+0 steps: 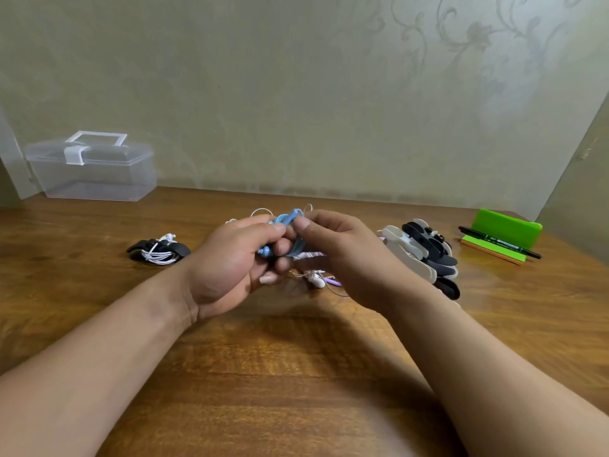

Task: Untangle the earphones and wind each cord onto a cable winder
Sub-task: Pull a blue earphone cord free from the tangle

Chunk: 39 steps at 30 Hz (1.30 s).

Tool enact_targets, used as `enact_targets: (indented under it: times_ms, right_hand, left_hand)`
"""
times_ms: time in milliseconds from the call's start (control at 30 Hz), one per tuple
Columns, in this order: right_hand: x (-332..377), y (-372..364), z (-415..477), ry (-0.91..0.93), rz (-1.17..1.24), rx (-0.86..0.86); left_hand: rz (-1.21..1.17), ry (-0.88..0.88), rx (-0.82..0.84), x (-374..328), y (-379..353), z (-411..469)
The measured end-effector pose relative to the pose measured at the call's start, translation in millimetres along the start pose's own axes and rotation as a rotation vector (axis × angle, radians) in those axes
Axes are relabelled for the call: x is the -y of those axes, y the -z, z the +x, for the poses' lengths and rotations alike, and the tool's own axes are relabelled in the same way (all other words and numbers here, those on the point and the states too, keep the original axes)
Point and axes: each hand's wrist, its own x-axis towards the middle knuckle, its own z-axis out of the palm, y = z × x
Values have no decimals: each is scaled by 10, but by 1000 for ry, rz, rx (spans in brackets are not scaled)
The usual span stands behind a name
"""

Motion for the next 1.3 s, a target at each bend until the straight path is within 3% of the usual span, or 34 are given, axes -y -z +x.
enact_targets:
  times_ms: [400,833,1067,1300]
  right_hand:
    - [-88,42,62,-75,62,9]
    - [-99,137,37,-91,259,313]
    - [-130,162,35,-152,271,271]
    - [-176,56,88,-78,166,97]
  left_hand:
    - [-87,25,-30,58,-61,26]
    - [-291,160,39,0,37,19]
    - [-240,205,84,7,20,-5]
    - [-183,77,-33,75,-79,11]
